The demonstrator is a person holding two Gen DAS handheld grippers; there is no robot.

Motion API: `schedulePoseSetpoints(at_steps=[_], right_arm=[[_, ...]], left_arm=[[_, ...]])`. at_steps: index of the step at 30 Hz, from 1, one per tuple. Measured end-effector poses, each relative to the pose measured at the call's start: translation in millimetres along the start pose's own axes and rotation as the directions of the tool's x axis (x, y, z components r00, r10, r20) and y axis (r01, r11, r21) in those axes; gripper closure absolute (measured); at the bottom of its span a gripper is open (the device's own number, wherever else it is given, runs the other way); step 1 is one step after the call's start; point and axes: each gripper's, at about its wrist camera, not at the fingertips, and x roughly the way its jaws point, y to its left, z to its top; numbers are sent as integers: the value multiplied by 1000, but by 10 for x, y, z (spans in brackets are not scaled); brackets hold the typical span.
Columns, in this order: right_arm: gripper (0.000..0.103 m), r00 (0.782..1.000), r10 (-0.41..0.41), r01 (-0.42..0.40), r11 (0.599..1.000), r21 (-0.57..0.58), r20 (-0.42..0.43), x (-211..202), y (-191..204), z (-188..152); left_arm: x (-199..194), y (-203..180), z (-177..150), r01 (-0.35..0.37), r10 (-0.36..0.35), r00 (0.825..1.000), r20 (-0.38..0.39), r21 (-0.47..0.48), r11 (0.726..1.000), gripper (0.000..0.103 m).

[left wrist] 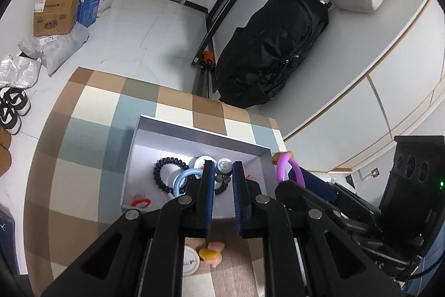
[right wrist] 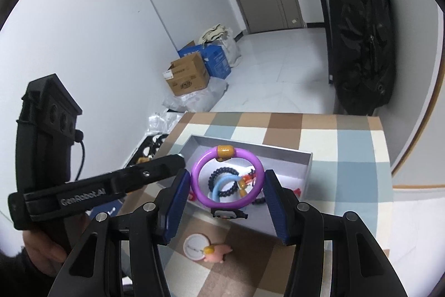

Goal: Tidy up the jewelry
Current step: 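Carry both items into the white box and open both grippers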

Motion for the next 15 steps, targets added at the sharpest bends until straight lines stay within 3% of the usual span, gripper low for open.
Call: schedulePoseSetpoints(at_steps=[15], right_arm=[[50,999,5,-1,997,72,-54,256,-235,73]], left_arm=[[338,76,108,-9,6,998,-67,-38,999,95]])
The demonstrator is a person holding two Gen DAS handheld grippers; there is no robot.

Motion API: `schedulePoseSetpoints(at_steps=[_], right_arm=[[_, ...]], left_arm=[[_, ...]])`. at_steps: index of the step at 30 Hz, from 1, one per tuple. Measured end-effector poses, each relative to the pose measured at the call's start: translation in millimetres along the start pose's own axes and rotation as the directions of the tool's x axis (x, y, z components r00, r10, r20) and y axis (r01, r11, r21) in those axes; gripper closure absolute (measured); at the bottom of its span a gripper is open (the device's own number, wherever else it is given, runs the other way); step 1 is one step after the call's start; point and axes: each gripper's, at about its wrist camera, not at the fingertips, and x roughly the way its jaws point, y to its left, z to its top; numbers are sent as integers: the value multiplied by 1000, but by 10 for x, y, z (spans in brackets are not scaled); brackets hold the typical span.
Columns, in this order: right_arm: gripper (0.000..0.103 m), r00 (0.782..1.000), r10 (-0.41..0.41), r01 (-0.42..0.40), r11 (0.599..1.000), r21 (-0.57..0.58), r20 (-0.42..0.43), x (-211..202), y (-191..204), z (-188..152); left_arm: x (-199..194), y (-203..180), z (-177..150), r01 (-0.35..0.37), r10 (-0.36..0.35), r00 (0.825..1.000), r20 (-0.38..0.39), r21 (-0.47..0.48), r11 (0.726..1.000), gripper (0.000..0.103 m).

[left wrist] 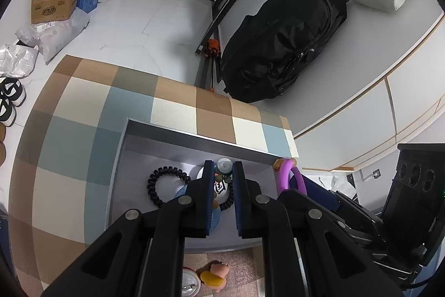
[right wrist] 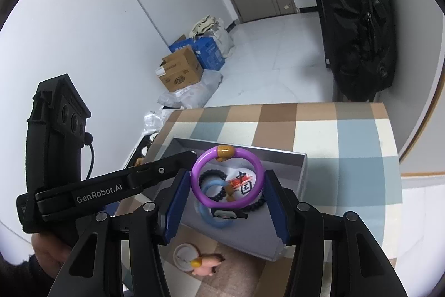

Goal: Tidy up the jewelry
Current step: 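Carry both items into the white box and open both grippers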

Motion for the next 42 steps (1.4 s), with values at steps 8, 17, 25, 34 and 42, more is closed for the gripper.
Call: schedulePoseSetpoints(at_steps=[8,17,25,34,42], right_arm=[[49,1000,-4,4,1000,25,-31,100,-64,-8],[33,1000,-3,3,1000,0,12,23,8,36],[23,999,-25,24,1000,14,23,-49,-44,11],[20,997,-67,68,998,-6,38,-124,-26,-65],[17,994,-75,80,995,-55,74,-244,80,-163]], left_arm=[[45,31,16,3,-3,1000,-14,-23,1000,95],[-44,114,55,26,-23,999,39,-95,995,40],[-103,123,47,18,-15,1000,25,-104,994,38],[-264,79,-40,-61,64,996,56,-51,997,38],[-417,-50,-192,-126,121,988,92,53,991,38]])
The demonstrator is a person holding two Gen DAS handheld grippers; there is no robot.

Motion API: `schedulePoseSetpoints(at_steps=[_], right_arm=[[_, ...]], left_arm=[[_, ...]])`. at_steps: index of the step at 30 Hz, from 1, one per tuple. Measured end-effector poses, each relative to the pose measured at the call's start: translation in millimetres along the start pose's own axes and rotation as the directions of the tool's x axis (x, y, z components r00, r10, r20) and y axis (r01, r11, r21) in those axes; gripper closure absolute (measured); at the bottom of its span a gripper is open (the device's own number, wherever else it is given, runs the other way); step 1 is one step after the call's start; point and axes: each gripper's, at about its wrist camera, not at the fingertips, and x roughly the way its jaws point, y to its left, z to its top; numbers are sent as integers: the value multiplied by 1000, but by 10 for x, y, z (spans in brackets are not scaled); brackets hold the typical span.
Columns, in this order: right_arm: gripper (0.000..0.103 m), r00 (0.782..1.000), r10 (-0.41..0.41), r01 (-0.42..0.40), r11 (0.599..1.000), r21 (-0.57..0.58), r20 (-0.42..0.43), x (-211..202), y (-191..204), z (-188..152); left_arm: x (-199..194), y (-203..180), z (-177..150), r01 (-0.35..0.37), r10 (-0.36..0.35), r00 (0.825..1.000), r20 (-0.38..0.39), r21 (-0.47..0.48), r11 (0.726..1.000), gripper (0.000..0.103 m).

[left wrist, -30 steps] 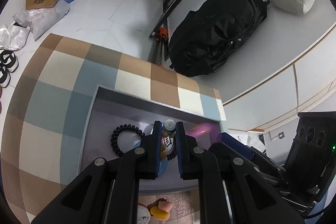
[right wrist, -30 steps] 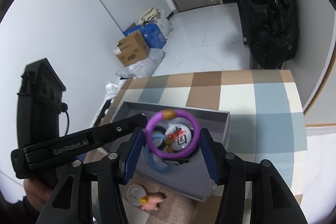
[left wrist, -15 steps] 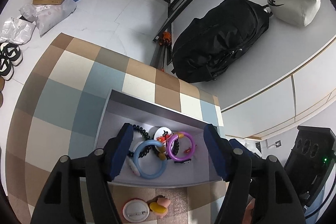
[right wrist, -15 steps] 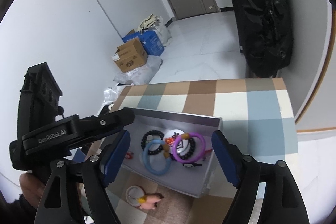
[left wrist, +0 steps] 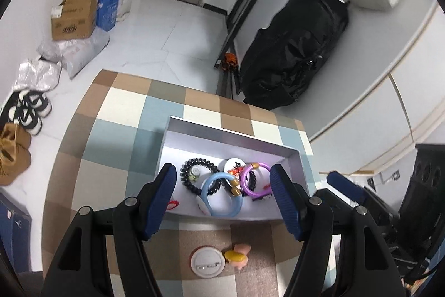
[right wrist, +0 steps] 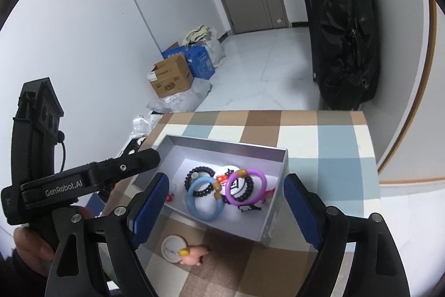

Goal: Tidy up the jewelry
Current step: 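Carry both items into the white box and open both grippers, then raise both grippers out of the box back toward the table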

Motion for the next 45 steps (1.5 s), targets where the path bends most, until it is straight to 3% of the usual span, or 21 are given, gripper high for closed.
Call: schedulePoseSetpoints(at_steps=[6,12,17,37,39,45], right_arm=[[12,999,15,-13,999,-37,30,-98,108,-57],[9,999,25,-23,999,-43,31,-137,172,-157],[6,999,35,-34,998,-49,22,-163,216,-265],[6,994,64,-64,998,3,-91,-50,278,-617],[8,990,63,-61,998,16,-127,14,277,-674],[28,980,49,-46,999,22,-191,163,273,-758]], left_arm=[[-145,-59,-116,-65,60,996,61,71,995,38],[-256,37,-197,-83,77,992,101,56,995,38],[-301,122,-304,-105,101,988,119,21,994,23],[-303,351,-508,-178,179,981,73,-16,984,22],[-310,371,-515,-183,184,981,68,-15,983,22],[-332,455,-499,-170,171,984,48,-41,985,22]])
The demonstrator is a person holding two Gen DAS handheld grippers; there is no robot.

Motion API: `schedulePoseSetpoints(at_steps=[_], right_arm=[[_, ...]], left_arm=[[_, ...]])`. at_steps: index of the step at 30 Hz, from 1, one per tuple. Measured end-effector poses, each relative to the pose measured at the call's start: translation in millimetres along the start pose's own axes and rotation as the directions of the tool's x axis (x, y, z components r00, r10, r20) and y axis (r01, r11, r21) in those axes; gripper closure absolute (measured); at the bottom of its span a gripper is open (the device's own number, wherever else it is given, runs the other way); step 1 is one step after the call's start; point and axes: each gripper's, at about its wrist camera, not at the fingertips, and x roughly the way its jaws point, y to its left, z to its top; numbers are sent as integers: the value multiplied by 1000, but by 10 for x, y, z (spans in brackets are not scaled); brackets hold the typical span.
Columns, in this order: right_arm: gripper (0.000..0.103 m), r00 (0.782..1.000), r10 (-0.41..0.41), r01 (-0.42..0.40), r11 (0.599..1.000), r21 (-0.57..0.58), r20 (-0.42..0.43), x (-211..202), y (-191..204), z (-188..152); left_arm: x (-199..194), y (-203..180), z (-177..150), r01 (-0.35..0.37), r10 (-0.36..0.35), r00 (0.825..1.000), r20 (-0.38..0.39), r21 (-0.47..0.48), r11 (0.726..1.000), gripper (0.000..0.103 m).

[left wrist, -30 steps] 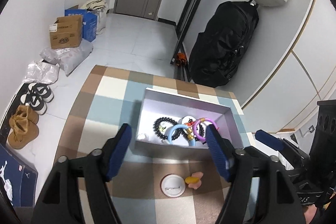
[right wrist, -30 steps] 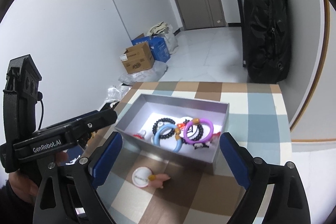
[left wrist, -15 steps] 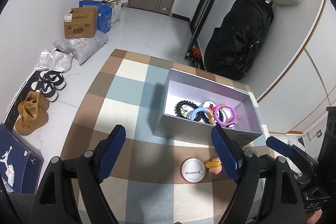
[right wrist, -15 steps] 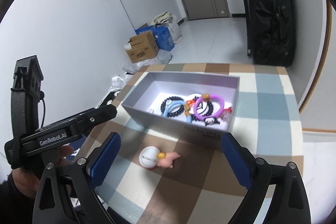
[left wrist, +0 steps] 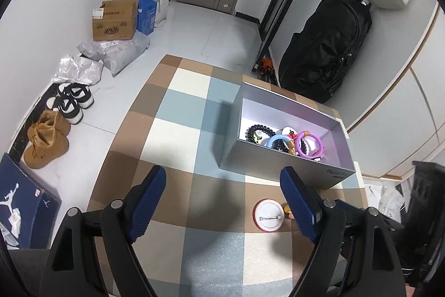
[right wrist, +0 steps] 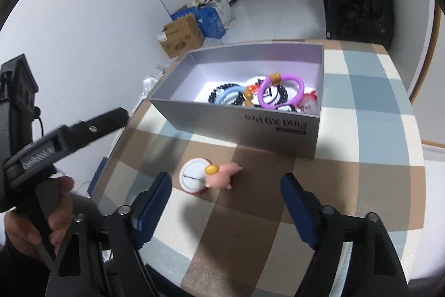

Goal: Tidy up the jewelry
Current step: 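Raise both grippers out of the box back toward the table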

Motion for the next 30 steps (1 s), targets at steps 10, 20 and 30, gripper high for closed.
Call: schedulePoseSetpoints(at_steps=[10,20,30], right_arm=[[47,999,3,-2,1000,23,-38,175,5,32],[69,997,-16,20,998,60,-76,344,13,80],[69,998,-23,28,997,74,-60,293,-33,73]], left_arm=[[38,20,-40,18,-17,999,-44,21,1000,22],[83,54,-56,15,-12,996,-83,32,999,22],[145,84,-62,17,-16,993,-117,10,1000,23]])
